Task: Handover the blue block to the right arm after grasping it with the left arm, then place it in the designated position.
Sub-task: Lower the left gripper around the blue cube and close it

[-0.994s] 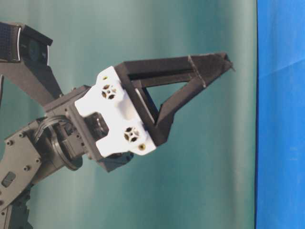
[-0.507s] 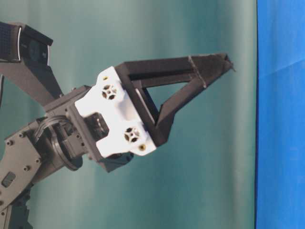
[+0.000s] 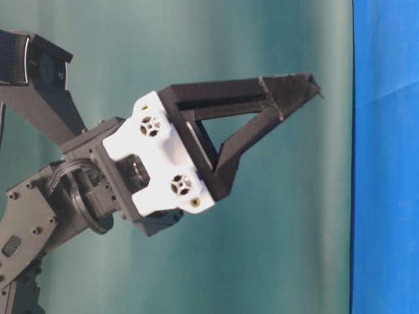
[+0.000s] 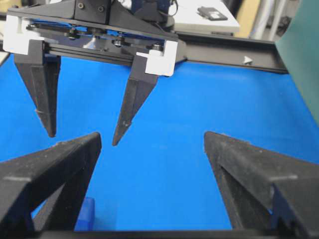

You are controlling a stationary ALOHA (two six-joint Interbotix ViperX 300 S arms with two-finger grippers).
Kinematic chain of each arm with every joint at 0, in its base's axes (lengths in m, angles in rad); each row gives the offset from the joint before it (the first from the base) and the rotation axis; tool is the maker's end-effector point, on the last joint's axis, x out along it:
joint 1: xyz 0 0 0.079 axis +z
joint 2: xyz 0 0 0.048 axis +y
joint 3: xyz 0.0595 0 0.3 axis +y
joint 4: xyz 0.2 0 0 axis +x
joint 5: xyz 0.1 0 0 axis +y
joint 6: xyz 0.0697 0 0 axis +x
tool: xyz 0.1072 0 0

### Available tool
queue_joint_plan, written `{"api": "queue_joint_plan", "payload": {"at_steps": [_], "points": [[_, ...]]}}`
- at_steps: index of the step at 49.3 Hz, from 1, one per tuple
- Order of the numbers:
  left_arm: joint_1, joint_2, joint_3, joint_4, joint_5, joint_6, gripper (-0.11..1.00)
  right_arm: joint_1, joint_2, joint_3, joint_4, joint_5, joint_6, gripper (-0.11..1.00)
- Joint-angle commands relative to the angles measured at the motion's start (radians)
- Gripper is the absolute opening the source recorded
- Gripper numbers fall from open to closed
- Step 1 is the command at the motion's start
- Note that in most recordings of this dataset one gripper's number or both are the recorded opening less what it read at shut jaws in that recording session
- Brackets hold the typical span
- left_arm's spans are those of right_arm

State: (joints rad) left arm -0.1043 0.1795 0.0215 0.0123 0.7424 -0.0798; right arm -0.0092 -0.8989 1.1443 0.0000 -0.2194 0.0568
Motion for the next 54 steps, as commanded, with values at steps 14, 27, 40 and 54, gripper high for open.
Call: {"api": "queue_joint_plan", "payload": {"at_steps": [14, 27, 40, 54], "points": [[-0.002, -0.017, -0.029, 0.003, -0.003, -0.003, 0.93, -0.003, 0.008, -0.029, 0.002, -0.005, 0.0, 0.98], [-0.005, -0.011, -0.026, 0.003, -0.006, -0.005, 0.93, -0.002, 0.008, -0.029, 0.0, -0.003, 0.0, 0.98], [-0.023, 0.023, -0.021, 0.003, -0.035, -0.009, 0.93, -0.003, 0.008, -0.028, 0.0, -0.003, -0.002, 0.98], [-0.023, 0.061, 0.051, 0.003, -0.14, -0.021, 0.93, -0.002, 0.015, -0.026, 0.0, -0.002, -0.002, 0.98]]}}
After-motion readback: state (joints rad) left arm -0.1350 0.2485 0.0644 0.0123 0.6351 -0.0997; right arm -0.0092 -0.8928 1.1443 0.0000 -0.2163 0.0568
